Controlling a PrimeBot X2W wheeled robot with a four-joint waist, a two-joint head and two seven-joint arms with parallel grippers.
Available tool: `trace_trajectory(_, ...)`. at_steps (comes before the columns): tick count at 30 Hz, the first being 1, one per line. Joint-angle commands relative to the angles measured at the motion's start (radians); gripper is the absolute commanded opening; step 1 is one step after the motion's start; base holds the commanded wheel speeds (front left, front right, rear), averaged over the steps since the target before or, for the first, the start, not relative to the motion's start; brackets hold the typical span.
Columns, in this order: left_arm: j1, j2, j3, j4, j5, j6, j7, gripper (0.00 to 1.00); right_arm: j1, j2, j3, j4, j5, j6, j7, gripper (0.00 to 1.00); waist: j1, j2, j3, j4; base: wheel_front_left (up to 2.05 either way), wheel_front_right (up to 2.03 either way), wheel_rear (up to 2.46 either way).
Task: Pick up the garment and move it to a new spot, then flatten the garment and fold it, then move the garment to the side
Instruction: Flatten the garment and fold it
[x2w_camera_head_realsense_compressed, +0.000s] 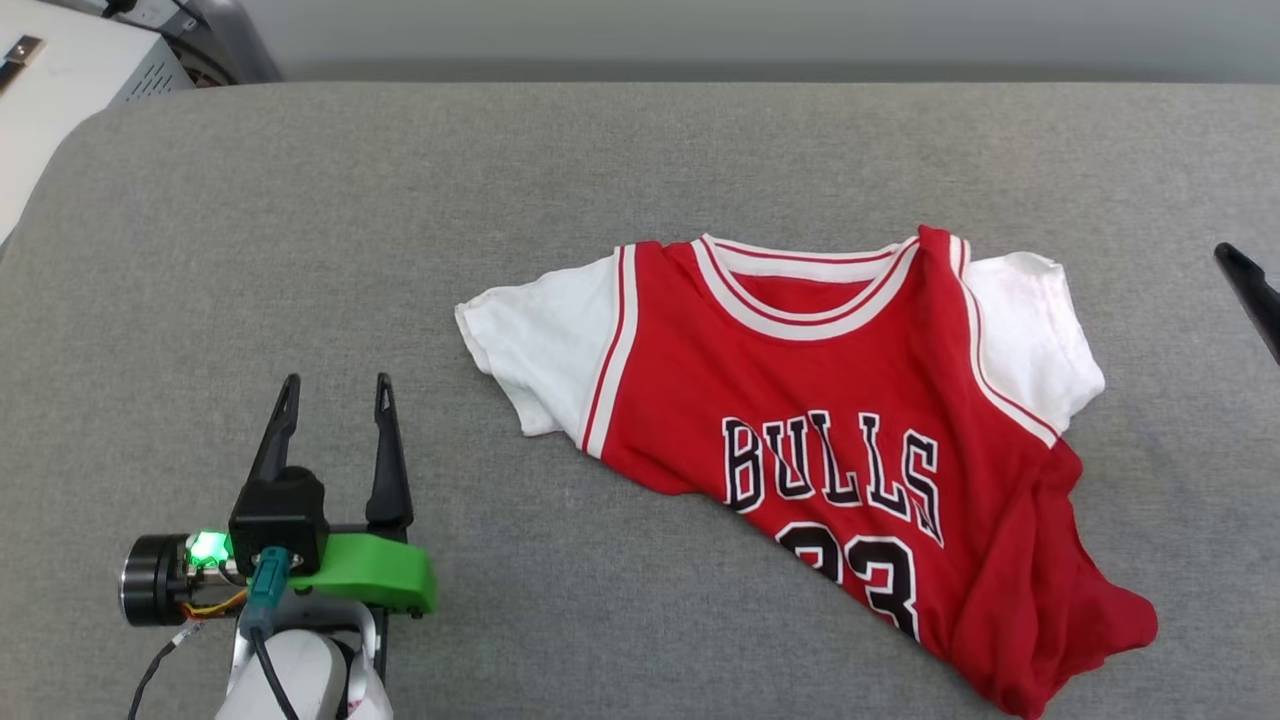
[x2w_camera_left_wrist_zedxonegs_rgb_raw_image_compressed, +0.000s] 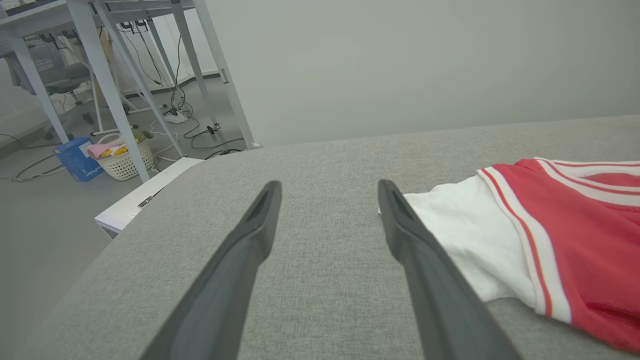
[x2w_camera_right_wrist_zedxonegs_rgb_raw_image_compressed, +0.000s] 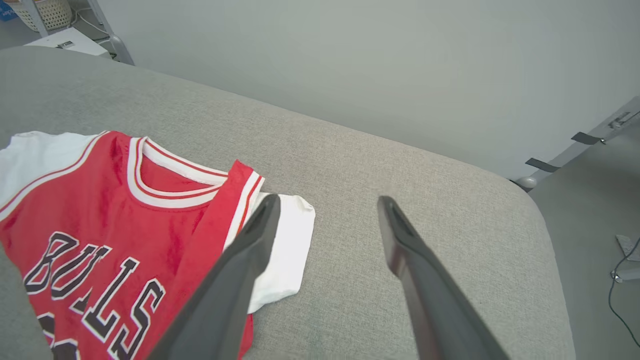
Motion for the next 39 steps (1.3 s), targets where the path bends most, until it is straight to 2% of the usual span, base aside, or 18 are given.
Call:
trace_trajectory(1, -0.029, -0.008, 0.001, -0.006, 0.01, -0.005, -0.006, 1.0, -0.047, -0.014, 0.027, 0.027, 0.026, 0.002, 0.053, 1.0, 0.0, 0.0, 0.042, 0.029, 0.0, 0.0, 0.0)
trace_trajectory(6, -0.076, -0.03, 0.001, -0.019, 0.026, -0.019, -0.006, 1.0, -0.197, -0.069, 0.149, 0.138, 0.125, 0.002, 0.326, 1.0, 0.0, 0.0, 0.109, 0.067, 0.0, 0.0, 0.0)
trace_trajectory(12, -0.125, -0.061, 0.002, -0.029, 0.045, -0.036, -0.006, 1.0, -0.351, -0.086, 0.252, 0.255, 0.139, 0.002, 0.512, 1.0, 0.0, 0.0, 0.187, 0.11, 0.0, 0.0, 0.0)
trace_trajectory(16, -0.149, -0.078, 0.008, -0.027, 0.055, -0.048, -0.006, 1.0, -0.437, -0.07, 0.282, 0.338, 0.116, 0.002, 0.55, 1.0, 0.0, 0.0, 0.228, 0.133, 0.0, 0.0, 0.0)
trace_trajectory(21, -0.172, -0.097, 0.02, -0.026, 0.068, -0.064, -0.006, 1.0, -0.508, -0.054, 0.315, 0.436, 0.068, 0.002, 0.54, 1.0, 0.0, 0.0, 0.27, 0.155, 0.0, 0.0, 0.0)
trace_trajectory(29, -0.188, -0.119, 0.042, -0.011, 0.087, -0.086, -0.006, 1.0, -0.458, -0.045, 0.417, 0.514, 0.088, 0.002, 0.513, 1.0, 0.0, 0.0, 0.292, 0.157, 0.0, 0.0, 0.0)
trace_trajectory(30, -0.187, -0.119, 0.047, -0.007, 0.09, -0.088, -0.006, 1.0, -0.45, -0.046, 0.426, 0.517, 0.1, 0.002, 0.504, 0.96, 0.0, 0.0, 0.288, 0.153, 0.0, 0.0, 0.0)
trace_trajectory(31, -0.185, -0.118, 0.051, -0.003, 0.092, -0.091, -0.006, 1.0, -0.446, -0.047, 0.438, 0.514, 0.108, 0.002, 0.49, 0.0, 0.0, 0.0, 0.281, 0.147, 0.0, 0.0, 0.0)
trace_trajectory(39, -0.186, -0.094, 0.09, 0.032, 0.089, -0.14, -0.006, 1.0, -0.478, -0.083, 0.446, 0.486, 0.141, 0.002, 0.276, 0.0, 0.0, 0.0, 0.191, 0.089, 0.0, 0.0, 0.0)
